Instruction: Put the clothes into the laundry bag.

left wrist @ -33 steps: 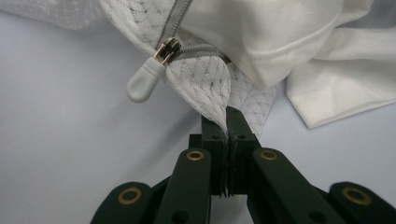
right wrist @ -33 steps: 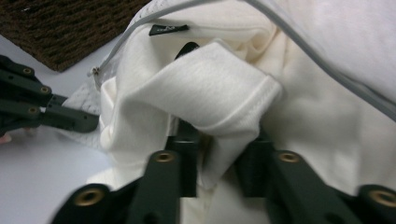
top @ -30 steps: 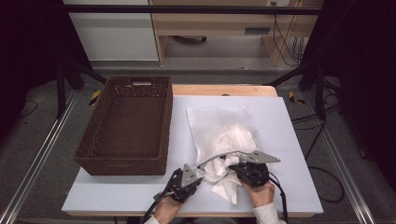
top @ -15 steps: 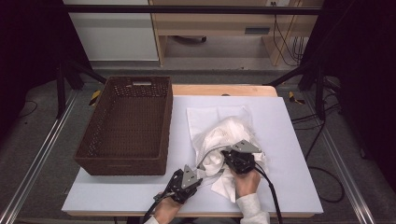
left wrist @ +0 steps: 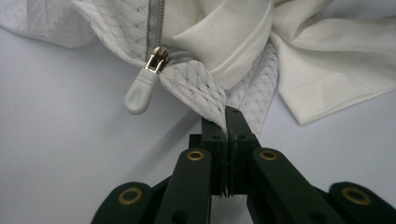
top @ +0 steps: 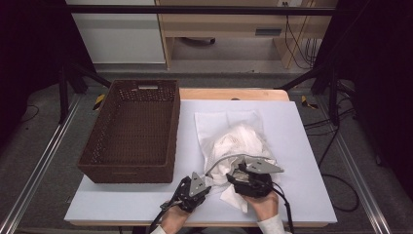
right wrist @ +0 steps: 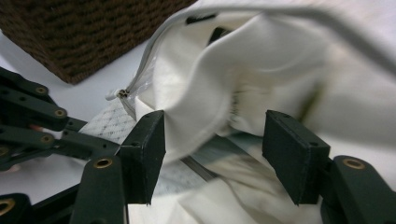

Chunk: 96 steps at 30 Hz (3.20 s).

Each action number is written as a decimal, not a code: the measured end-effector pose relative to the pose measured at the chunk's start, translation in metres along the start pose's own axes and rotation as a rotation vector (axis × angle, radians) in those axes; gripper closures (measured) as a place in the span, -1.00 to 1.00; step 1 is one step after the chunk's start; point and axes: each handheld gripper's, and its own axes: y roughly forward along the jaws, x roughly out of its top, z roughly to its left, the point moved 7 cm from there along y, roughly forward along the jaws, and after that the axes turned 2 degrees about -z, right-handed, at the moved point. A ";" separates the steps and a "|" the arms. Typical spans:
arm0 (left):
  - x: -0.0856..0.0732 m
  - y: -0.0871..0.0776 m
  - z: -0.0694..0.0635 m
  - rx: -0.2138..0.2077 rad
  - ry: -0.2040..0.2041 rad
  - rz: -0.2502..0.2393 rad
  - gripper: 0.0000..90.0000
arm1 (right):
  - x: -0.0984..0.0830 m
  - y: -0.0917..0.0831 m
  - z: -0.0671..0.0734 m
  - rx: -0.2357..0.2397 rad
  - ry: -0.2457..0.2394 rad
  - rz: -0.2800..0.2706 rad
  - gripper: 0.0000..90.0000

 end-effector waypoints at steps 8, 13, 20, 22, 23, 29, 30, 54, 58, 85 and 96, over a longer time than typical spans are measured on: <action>0.000 0.000 -0.001 0.011 0.012 0.000 0.95 | 0.016 0.047 -0.012 -0.175 -0.038 -0.019 0.76; 0.000 0.000 -0.001 0.014 0.016 0.000 0.94 | 0.017 0.063 -0.023 -0.207 -0.025 -0.028 0.70; 0.000 0.000 0.000 0.006 0.003 0.002 0.94 | 0.020 0.000 -0.014 -0.122 -0.027 -0.081 0.12; 0.000 0.000 0.000 0.003 0.002 0.002 0.94 | 0.013 -0.023 -0.021 -0.115 0.007 -0.100 -0.05; 0.000 0.000 0.000 0.003 0.002 0.002 0.94 | 0.013 -0.023 -0.021 -0.115 0.007 -0.100 -0.05; 0.000 0.000 0.000 0.002 0.001 0.002 0.94 | -0.021 -0.029 -0.049 -0.181 0.070 -0.040 -0.14; 0.000 0.000 0.000 0.001 0.000 0.002 0.94 | -0.023 -0.020 -0.052 -0.179 0.066 -0.020 0.01; 0.000 0.000 -0.001 0.000 0.011 -0.003 0.95 | 0.019 0.051 -0.073 -0.284 0.043 -0.055 0.82; 0.000 0.000 0.000 -0.006 -0.002 0.000 0.95 | 0.021 0.039 -0.062 -0.241 0.020 -0.052 0.46; 0.000 0.000 0.000 -0.005 -0.002 0.002 0.94 | -0.022 -0.033 -0.096 -0.344 0.066 0.032 0.79; 0.000 0.000 0.000 -0.005 -0.004 0.001 0.94 | 0.011 0.011 -0.045 -0.140 -0.019 -0.001 0.89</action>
